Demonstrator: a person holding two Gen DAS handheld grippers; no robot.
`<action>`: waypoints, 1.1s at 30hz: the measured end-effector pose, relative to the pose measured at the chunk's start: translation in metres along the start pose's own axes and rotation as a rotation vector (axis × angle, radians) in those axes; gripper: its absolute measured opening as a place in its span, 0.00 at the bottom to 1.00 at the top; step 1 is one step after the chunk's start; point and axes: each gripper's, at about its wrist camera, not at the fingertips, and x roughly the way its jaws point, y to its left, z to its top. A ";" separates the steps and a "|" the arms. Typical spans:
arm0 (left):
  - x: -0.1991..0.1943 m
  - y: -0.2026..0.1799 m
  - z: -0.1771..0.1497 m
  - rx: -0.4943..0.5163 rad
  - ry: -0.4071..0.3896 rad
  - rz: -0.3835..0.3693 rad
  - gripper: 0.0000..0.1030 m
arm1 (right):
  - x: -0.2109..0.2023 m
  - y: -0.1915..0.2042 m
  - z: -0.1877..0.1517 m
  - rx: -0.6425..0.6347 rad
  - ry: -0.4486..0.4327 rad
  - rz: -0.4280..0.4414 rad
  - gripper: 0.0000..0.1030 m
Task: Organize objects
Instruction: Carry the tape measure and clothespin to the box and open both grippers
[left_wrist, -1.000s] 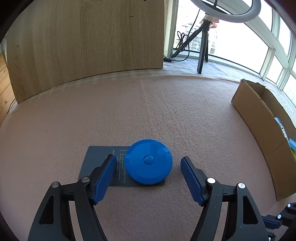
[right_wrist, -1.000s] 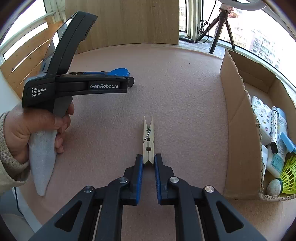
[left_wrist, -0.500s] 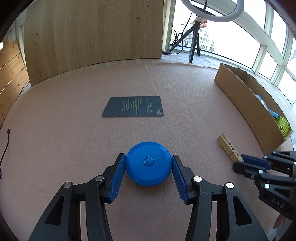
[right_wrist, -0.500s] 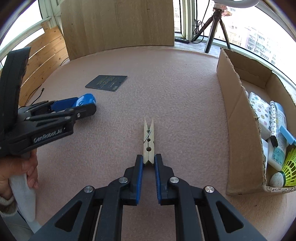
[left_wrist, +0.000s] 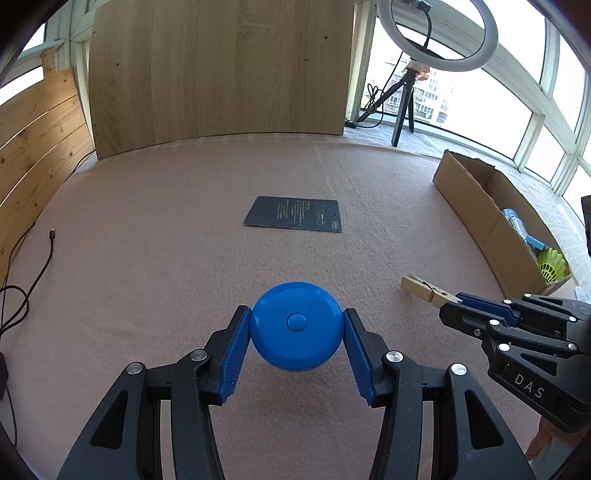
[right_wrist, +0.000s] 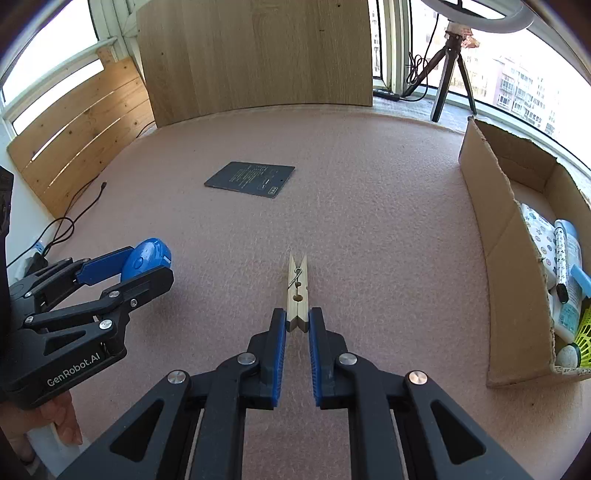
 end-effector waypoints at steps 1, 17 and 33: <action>-0.005 0.000 0.006 -0.003 -0.011 0.003 0.52 | -0.005 0.000 0.004 0.001 -0.014 -0.002 0.11; -0.051 0.003 0.047 -0.038 -0.109 0.016 0.52 | -0.052 0.011 0.034 -0.026 -0.133 -0.001 0.11; -0.053 -0.004 0.060 -0.015 -0.128 0.019 0.52 | -0.079 0.006 0.050 -0.036 -0.202 -0.003 0.11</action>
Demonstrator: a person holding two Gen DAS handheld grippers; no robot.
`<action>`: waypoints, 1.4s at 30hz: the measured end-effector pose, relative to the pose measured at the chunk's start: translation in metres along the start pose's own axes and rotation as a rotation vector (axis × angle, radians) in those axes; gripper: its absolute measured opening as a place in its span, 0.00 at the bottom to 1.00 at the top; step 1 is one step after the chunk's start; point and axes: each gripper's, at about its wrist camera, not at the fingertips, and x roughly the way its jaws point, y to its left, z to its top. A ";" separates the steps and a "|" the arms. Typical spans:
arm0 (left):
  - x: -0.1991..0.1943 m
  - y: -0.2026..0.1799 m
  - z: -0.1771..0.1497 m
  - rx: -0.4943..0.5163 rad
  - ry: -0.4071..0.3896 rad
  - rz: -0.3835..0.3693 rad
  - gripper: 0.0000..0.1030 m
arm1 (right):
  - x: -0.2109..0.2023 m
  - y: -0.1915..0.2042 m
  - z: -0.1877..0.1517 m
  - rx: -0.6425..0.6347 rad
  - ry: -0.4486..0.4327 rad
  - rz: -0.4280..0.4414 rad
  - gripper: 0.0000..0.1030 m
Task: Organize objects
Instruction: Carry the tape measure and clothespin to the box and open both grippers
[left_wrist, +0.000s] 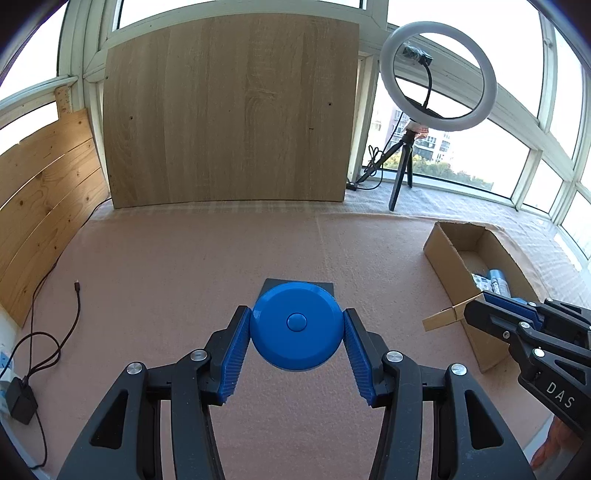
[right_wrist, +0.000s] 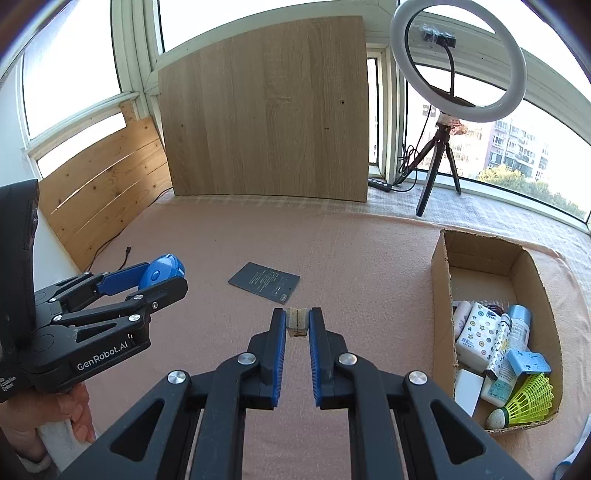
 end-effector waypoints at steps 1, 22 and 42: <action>-0.001 -0.002 0.001 0.003 -0.002 0.000 0.52 | -0.001 -0.001 0.000 0.000 -0.001 0.001 0.11; 0.025 -0.111 0.035 0.144 0.007 -0.086 0.52 | -0.039 -0.085 -0.001 0.106 -0.094 -0.074 0.11; 0.068 -0.279 0.054 0.315 0.025 -0.263 0.52 | -0.081 -0.211 -0.031 0.267 -0.120 -0.224 0.11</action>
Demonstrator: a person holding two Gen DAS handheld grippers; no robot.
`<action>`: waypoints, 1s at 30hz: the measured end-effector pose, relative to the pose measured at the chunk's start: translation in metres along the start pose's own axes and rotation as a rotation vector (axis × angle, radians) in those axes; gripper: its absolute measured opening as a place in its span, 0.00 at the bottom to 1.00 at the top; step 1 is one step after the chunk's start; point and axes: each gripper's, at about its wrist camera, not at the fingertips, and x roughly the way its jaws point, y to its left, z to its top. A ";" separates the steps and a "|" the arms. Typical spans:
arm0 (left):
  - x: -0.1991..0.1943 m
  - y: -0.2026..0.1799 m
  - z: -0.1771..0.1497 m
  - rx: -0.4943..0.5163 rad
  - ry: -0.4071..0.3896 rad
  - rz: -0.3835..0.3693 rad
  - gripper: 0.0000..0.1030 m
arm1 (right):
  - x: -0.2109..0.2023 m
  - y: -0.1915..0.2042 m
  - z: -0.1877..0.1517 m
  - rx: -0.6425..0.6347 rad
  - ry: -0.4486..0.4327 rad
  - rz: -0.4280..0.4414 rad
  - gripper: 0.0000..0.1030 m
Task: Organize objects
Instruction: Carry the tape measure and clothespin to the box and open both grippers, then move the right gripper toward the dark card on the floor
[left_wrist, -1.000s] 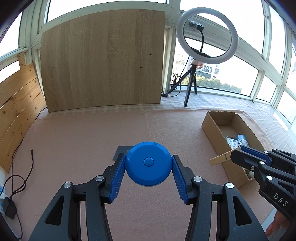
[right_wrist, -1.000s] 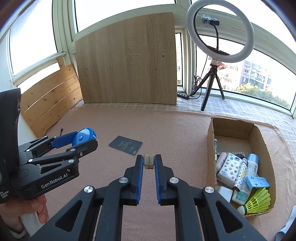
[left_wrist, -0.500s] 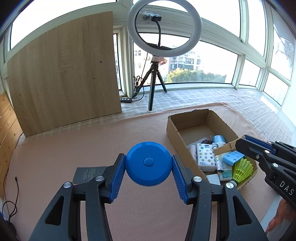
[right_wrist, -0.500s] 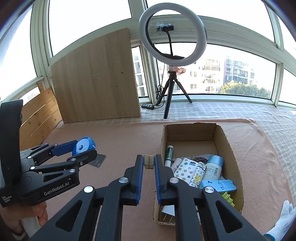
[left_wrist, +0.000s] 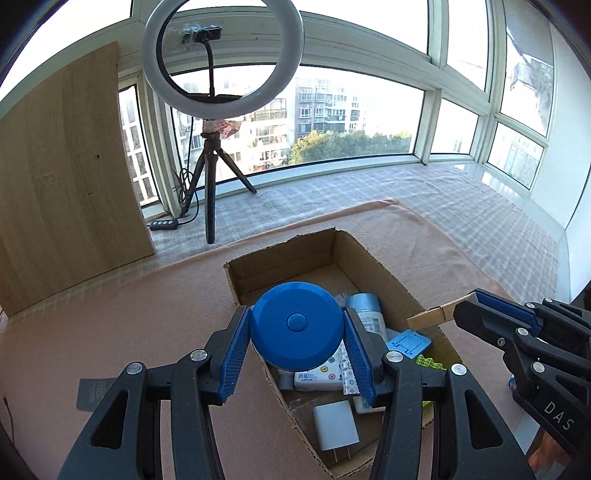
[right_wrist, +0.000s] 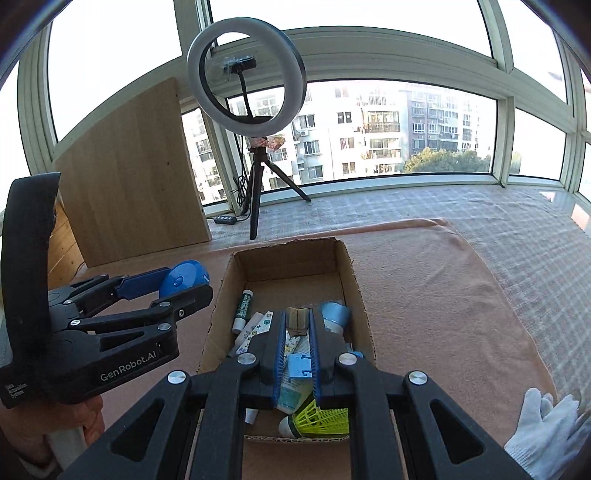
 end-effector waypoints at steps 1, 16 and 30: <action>0.002 -0.002 0.000 0.003 0.002 -0.004 0.52 | 0.001 -0.001 0.000 0.002 0.000 -0.002 0.11; 0.004 0.014 -0.006 -0.012 0.016 0.018 0.78 | 0.010 -0.005 -0.001 0.029 0.025 -0.022 0.26; -0.036 0.111 -0.063 -0.148 0.025 0.068 0.80 | 0.030 0.086 -0.003 -0.111 0.077 0.064 0.37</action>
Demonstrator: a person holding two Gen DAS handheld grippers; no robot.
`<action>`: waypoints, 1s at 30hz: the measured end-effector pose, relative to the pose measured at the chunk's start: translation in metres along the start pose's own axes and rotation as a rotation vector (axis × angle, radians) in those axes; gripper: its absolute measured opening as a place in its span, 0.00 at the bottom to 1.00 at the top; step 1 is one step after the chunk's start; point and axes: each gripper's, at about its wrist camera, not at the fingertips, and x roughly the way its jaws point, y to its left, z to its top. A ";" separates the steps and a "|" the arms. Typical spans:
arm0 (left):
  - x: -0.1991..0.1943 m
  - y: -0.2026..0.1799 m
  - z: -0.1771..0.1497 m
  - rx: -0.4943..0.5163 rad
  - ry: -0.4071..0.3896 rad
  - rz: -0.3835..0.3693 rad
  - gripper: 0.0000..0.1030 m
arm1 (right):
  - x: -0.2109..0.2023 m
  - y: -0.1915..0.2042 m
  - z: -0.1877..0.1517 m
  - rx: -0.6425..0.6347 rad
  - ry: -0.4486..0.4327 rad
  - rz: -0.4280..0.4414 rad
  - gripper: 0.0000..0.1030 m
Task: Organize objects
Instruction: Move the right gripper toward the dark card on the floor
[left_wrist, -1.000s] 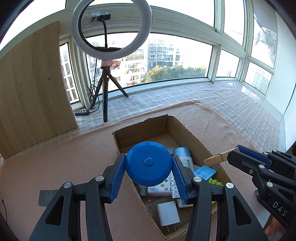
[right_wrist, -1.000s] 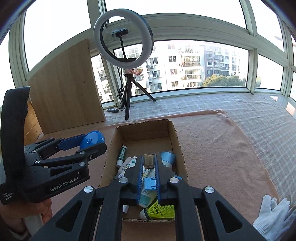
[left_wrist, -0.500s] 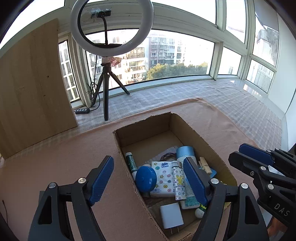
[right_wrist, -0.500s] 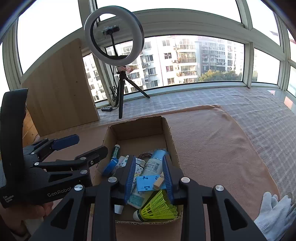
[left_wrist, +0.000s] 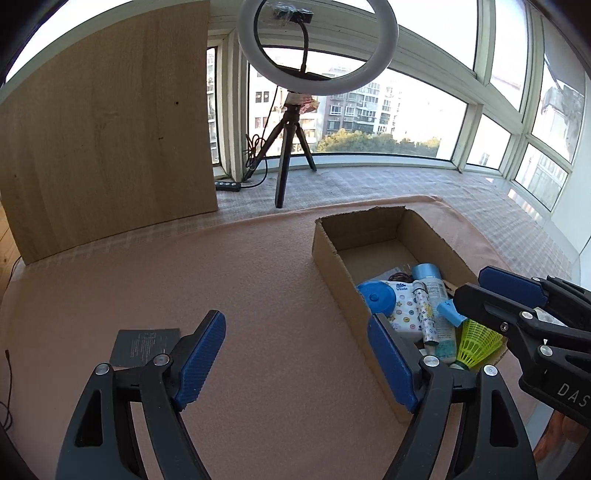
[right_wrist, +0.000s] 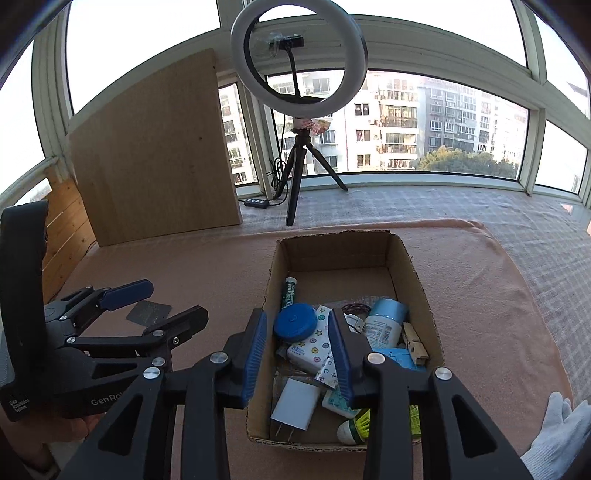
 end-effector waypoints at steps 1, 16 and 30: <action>-0.004 0.014 -0.006 -0.019 0.002 0.003 0.80 | 0.006 0.012 0.000 -0.020 0.019 0.014 0.43; -0.090 0.229 -0.150 -0.366 0.046 0.200 0.80 | 0.174 0.189 0.002 -0.810 0.351 0.214 0.59; -0.139 0.260 -0.183 -0.377 -0.003 0.267 0.86 | 0.231 0.216 0.011 -1.119 0.538 0.547 0.59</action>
